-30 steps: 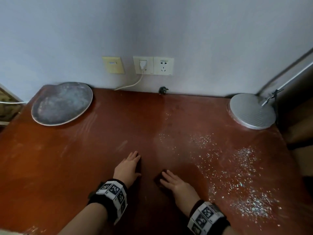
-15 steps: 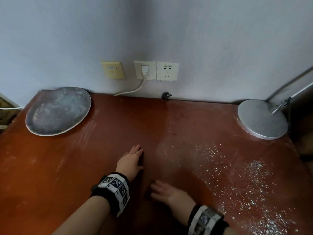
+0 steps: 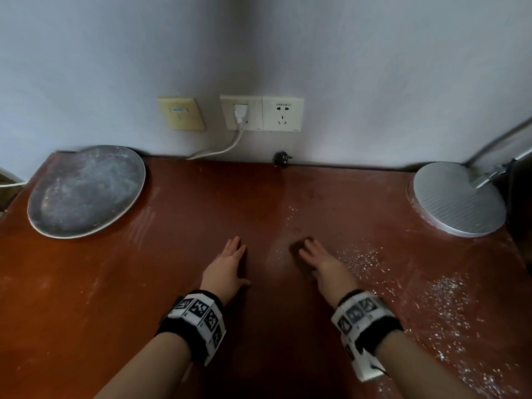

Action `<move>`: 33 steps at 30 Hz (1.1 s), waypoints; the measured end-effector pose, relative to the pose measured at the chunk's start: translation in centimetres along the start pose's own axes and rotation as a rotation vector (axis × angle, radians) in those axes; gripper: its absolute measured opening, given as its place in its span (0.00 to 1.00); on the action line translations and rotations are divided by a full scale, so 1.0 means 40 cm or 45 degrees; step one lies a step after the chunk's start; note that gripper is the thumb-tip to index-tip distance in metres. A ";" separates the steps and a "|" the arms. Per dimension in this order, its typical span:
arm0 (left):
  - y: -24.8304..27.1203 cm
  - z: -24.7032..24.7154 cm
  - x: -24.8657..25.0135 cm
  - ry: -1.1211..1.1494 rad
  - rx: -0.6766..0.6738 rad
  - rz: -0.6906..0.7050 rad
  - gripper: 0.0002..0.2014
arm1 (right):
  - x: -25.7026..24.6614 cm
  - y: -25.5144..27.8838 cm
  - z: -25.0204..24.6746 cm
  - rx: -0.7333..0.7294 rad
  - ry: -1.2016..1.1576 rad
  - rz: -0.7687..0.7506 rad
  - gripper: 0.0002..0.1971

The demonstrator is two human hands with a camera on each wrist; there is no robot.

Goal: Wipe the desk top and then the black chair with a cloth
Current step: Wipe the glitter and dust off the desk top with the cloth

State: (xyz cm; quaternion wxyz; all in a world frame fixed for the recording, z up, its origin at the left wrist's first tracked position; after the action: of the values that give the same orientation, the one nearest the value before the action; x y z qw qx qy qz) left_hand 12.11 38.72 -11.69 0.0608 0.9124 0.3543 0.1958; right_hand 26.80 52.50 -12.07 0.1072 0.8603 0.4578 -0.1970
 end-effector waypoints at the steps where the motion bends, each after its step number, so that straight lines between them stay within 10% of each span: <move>1: 0.000 0.000 -0.009 0.002 -0.006 -0.015 0.44 | 0.001 -0.028 -0.016 0.058 0.012 0.081 0.34; 7: -0.036 -0.008 -0.014 -0.022 -0.028 0.044 0.48 | -0.213 0.042 0.062 -0.053 -0.072 -0.519 0.30; 14: -0.037 -0.010 -0.031 0.051 -0.132 0.055 0.52 | 0.041 -0.165 -0.028 0.097 0.113 0.208 0.33; 20: -0.106 -0.021 -0.015 0.062 -0.112 0.072 0.52 | -0.172 -0.104 0.063 -0.270 -0.056 -0.339 0.33; 27: -0.178 -0.045 0.029 0.152 -0.069 0.073 0.52 | 0.060 -0.279 -0.021 0.113 -0.016 0.148 0.29; 33: -0.226 -0.018 0.058 0.148 -0.089 0.086 0.52 | -0.068 -0.194 0.061 -0.226 -0.090 -0.316 0.30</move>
State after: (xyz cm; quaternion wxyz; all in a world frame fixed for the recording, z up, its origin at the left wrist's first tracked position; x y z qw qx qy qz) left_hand 7.77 46.96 -12.56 0.0653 0.9082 0.3193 0.2627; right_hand 18.40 53.93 -13.13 0.1736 0.7767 0.5722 -0.1978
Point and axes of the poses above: each hand's wrist, its own y-axis away from the middle knuckle, its own z-axis out of the palm, x = y × z, the point moved 7 cm from there along -y, towards the middle knuckle, and after that the axes turned 15 degrees about x, right-handed, at the moved point
